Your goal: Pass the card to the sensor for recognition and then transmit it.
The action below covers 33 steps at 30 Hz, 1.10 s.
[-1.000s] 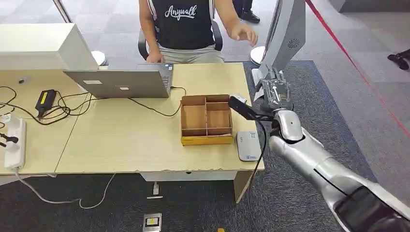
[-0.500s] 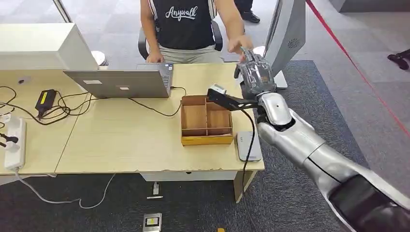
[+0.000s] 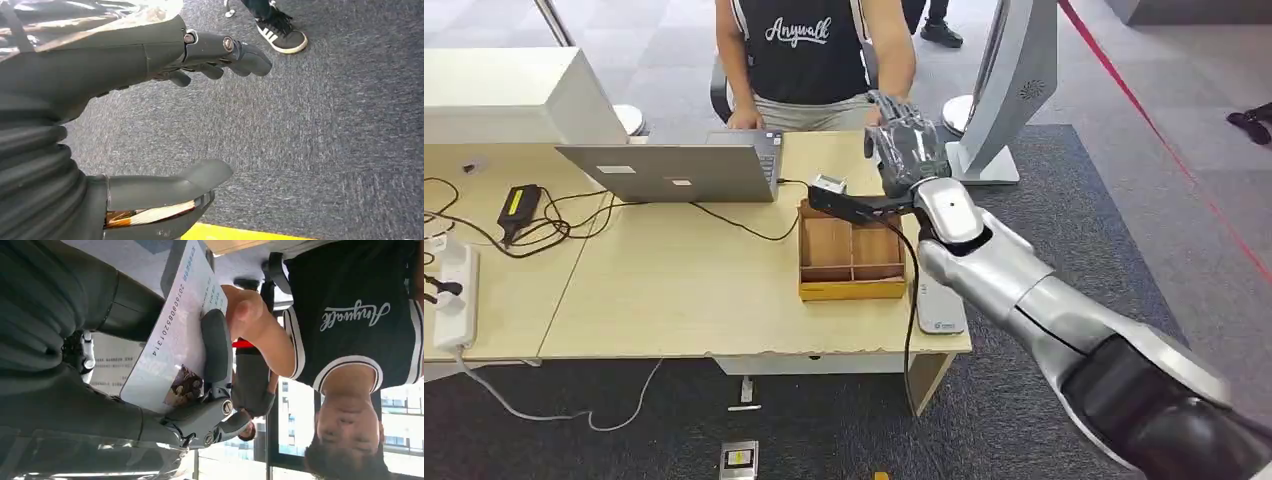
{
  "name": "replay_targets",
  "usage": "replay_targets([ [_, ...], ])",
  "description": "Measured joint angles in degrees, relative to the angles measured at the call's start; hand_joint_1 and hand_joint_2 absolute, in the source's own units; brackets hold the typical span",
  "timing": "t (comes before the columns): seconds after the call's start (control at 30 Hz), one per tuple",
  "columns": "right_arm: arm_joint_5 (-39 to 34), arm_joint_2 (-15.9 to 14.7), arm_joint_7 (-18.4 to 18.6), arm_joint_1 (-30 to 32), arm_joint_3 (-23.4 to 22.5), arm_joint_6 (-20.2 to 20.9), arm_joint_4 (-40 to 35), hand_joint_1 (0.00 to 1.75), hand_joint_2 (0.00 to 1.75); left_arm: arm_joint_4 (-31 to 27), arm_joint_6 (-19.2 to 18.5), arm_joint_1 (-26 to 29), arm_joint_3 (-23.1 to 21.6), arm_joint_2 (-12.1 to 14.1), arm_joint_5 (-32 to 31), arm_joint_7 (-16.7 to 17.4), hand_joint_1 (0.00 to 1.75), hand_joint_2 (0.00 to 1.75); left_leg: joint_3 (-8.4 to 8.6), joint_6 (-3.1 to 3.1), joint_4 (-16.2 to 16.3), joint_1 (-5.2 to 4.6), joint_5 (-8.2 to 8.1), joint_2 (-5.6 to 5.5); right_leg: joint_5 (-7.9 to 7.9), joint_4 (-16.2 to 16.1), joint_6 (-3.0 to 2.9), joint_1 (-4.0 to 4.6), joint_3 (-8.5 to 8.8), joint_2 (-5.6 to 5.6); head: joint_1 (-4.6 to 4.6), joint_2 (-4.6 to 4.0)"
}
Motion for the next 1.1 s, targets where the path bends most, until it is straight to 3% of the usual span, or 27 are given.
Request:
replay_targets([
  [0.57,1.33,5.99,3.96,-3.87,3.04,0.11,13.59,1.75,1.75,0.02,0.13,0.17,0.00,0.07,0.04,0.20,0.00,1.75,0.00,0.00,0.00,0.00,0.00,0.01,0.00,0.00,0.00,0.00,-0.02,0.01,-0.02,0.02],
  [1.07,1.35,7.58,5.03,-5.38,4.15,0.24,17.88,1.75,1.75,0.15,0.04,0.40,0.02,0.07,0.00,0.50,0.00,1.75,0.00,0.00,0.01,-0.01,0.00,0.02,0.00,-0.01,0.00,0.00,-0.02,0.01,0.00,0.00],
  [1.1,1.35,7.58,5.03,-5.38,4.15,0.24,17.94,0.77,1.75,0.15,0.04,0.41,0.02,0.04,0.00,0.50,0.00,1.75,0.00,0.00,0.01,-0.01,0.00,0.01,0.00,-0.01,0.00,0.00,-0.02,0.01,0.00,0.02],
])
